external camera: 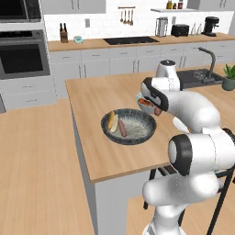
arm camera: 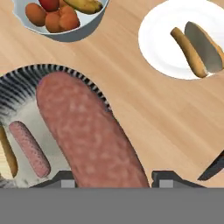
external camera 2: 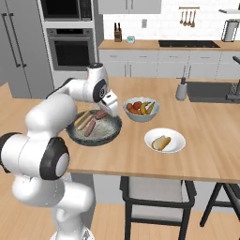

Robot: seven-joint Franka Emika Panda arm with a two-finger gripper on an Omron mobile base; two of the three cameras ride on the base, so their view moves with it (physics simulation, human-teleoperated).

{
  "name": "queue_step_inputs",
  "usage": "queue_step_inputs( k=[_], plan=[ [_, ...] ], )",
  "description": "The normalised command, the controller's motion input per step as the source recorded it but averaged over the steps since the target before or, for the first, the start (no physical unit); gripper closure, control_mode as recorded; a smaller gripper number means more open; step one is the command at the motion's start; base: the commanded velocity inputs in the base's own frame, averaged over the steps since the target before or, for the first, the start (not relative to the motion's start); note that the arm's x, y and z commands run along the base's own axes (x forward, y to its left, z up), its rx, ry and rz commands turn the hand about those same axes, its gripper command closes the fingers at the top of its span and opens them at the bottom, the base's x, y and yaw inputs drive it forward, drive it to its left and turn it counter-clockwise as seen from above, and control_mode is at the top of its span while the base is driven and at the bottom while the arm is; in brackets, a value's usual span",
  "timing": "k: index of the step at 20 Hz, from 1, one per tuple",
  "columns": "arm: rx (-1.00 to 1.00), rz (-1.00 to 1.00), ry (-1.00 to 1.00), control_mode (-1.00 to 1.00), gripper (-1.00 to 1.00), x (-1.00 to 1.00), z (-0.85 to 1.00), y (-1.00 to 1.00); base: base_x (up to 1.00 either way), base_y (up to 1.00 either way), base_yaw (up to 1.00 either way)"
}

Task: Place one bun and one sausage from the bowl on each plate.

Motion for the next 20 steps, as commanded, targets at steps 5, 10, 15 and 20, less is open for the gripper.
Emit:
queue_step_inputs(
  k=[5,10,15,20],
  plan=[
    [0.04,0.17,-0.31,-1.00,1.00,-0.41,0.47,-1.00,0.00,0.00,0.00],
    [0.01,0.35,-0.16,-1.00,1.00,-0.34,-0.19,-1.00,0.00,0.00,0.00],
    [0.00,0.42,0.12,-1.00,1.00,-0.06,-0.58,-1.00,0.00,0.00,0.00],
    [0.00,0.04,0.36,-1.00,1.00,0.85,-0.09,-0.24,0.00,0.00,0.00]
  ],
)
